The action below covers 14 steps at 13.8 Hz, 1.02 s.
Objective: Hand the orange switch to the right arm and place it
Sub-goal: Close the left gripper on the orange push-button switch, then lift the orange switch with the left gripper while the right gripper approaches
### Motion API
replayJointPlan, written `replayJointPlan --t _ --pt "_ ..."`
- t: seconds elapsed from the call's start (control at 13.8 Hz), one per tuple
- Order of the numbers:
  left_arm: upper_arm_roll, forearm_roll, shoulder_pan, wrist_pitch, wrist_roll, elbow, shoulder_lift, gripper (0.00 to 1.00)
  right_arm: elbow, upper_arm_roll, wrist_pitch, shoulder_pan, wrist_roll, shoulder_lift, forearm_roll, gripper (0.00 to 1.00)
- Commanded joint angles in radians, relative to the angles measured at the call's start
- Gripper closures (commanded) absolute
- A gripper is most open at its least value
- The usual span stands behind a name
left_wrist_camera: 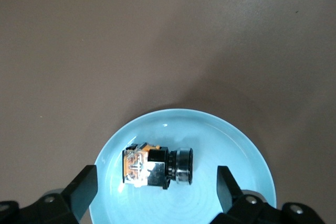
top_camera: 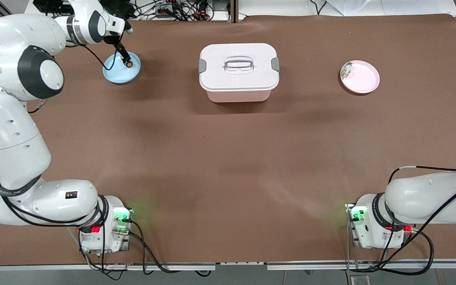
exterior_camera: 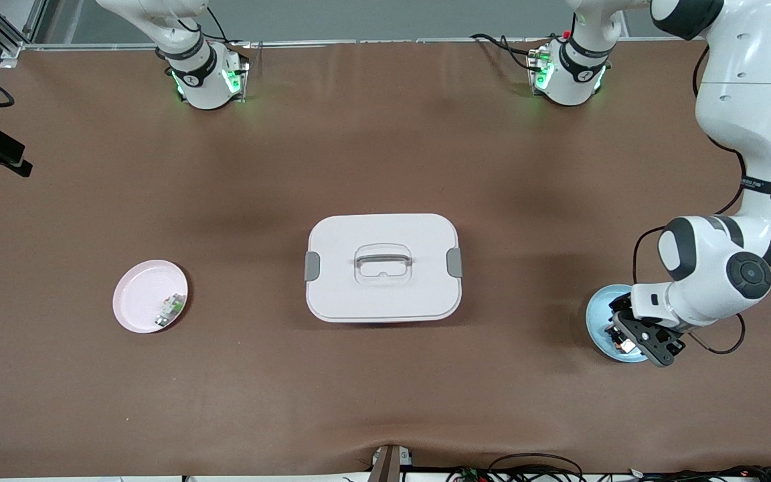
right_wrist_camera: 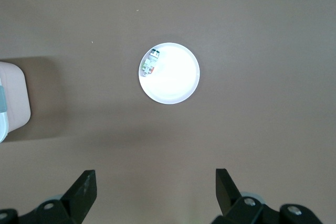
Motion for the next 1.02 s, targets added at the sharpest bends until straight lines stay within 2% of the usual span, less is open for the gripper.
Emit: replayJointPlan --t 0.0,0.15,0.58,0.8,0.94 --pt "-0.003 -0.01 0.002 0.008 0.026 0.029 0.034 0.0 0.001 0.012 -0.004 -0.006 0.021 0.004 0.023 0.0" --pt "0.005 -0.003 -0.003 0.017 0.038 0.032 0.046 0.0 -0.003 0.012 -0.003 0.002 0.021 0.026 0.057 0.0" --pt "0.006 -0.003 0.013 0.022 0.06 0.043 0.069 0.0 -0.051 0.012 0.0 0.017 0.049 0.065 0.249 0.0" --pt "0.006 -0.003 0.019 0.024 0.066 0.059 0.083 0.0 -0.057 0.013 0.003 0.066 0.073 0.073 0.26 0.0" --pt "0.006 -0.006 0.019 0.027 0.066 0.059 0.083 0.0 -0.086 0.013 0.009 0.074 0.072 0.076 0.35 0.0"
